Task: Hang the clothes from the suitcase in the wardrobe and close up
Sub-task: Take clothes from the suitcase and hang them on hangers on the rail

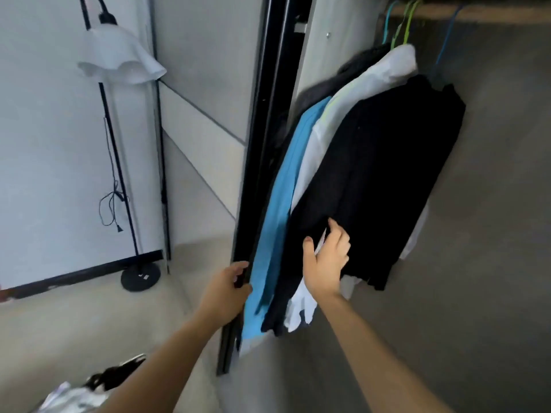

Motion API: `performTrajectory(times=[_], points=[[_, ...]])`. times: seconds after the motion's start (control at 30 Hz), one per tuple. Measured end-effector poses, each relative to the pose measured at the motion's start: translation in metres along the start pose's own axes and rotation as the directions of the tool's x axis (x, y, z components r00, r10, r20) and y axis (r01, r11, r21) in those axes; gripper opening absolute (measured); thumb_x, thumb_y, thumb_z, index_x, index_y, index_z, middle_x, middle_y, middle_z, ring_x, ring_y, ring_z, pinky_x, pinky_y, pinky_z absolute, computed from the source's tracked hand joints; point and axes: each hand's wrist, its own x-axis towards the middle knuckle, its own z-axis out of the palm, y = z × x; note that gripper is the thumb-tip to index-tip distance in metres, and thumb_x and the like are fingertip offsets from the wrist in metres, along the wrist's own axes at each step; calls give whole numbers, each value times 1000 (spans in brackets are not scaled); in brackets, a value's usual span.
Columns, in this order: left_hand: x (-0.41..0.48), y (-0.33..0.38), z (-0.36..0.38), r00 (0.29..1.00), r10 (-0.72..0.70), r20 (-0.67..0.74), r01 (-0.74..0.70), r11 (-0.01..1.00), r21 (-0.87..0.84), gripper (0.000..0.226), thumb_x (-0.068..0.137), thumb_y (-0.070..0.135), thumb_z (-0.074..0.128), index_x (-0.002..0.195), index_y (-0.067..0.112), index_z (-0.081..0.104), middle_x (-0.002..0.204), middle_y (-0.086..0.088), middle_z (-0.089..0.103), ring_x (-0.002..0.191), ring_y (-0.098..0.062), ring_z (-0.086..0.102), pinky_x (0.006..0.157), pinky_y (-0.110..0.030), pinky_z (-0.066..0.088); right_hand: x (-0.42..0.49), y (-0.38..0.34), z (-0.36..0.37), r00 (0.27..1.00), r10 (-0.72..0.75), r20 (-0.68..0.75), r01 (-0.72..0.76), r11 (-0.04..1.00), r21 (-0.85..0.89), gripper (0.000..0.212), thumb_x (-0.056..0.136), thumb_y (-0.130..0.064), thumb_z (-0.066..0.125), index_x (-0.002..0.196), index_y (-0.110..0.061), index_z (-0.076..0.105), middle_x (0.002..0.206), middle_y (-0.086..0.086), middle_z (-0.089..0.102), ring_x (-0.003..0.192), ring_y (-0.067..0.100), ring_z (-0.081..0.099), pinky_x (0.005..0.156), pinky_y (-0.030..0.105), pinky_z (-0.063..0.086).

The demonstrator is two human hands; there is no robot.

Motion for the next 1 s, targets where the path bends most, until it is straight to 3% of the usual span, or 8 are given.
performTrajectory(times=[0.13, 0.23, 0.43, 0.57, 0.67, 0.73, 0.83, 1.0], points=[[-113, -107, -36, 984, -180, -1, 179, 981, 68, 37, 90, 13, 59, 127, 20, 58, 124, -3, 61, 96, -14, 56, 86, -22, 41, -143, -22, 21, 959, 69, 275, -40, 993, -107, 59, 92, -25, 58, 145, -12, 35, 143, 4, 36, 132, 24, 35, 109, 43, 26], [-191, -175, -63, 960, -278, 37, 265, 943, 203, 36, 91, 16, 54, 126, 22, 57, 125, 0, 61, 95, -15, 59, 80, -23, 43, -235, -44, 33, 866, 120, 485, -42, 985, -169, 60, 91, -27, 59, 145, -14, 34, 143, 3, 34, 132, 24, 33, 107, 42, 24], [-319, -264, -110, 882, -462, -93, 471, 852, 231, 37, 92, 18, 55, 128, 18, 58, 129, -5, 61, 114, -25, 58, 90, -31, 45, -388, -78, 64, 517, 83, 852, 162, 968, -192, 59, 96, -35, 53, 146, -15, 30, 147, 3, 27, 137, 24, 26, 111, 41, 23], [-371, -323, -108, 779, -596, -196, 623, 771, 131, 32, 93, 14, 51, 124, 17, 57, 115, -4, 65, 79, -13, 55, 67, -27, 41, -461, -61, 96, 356, 96, 930, 240, 952, -190, 54, 96, -37, 52, 143, -16, 34, 147, 5, 33, 134, 25, 31, 108, 41, 31], [-408, -376, -83, 662, -721, -203, 742, 669, 46, 20, 94, 12, 51, 111, 16, 61, 94, 1, 62, 74, -7, 58, 61, -24, 43, -521, -23, 121, 231, 143, 962, 298, 931, -210, 52, 97, -39, 49, 142, -17, 36, 146, 3, 36, 133, 23, 34, 105, 38, 33], [-428, -415, -55, 607, -777, -164, 789, 615, 8, 16, 94, 7, 49, 95, 18, 61, 89, 2, 59, 77, -5, 62, 62, -21, 44, -559, 12, 138, 151, 180, 972, 336, 916, -221, 51, 97, -39, 48, 142, -18, 36, 144, 2, 39, 132, 22, 36, 104, 36, 35], [-446, -485, -7, 550, -825, -129, 835, 547, 60, 21, 91, 12, 47, 104, 20, 62, 105, 0, 60, 91, -18, 57, 71, -28, 42, -610, 74, 169, 62, 257, 965, 381, 887, -260, 50, 97, -38, 48, 141, -17, 36, 141, 3, 41, 129, 23, 38, 102, 35, 36], [-447, -606, 65, 569, -817, -99, 822, 561, 97, 28, 91, 11, 48, 115, 13, 62, 114, -4, 59, 107, -23, 55, 80, -30, 42, -675, 175, 228, 9, 290, 957, 451, 853, -263, 47, 98, -37, 46, 140, -18, 38, 135, 2, 44, 125, 22, 41, 99, 36, 38]])
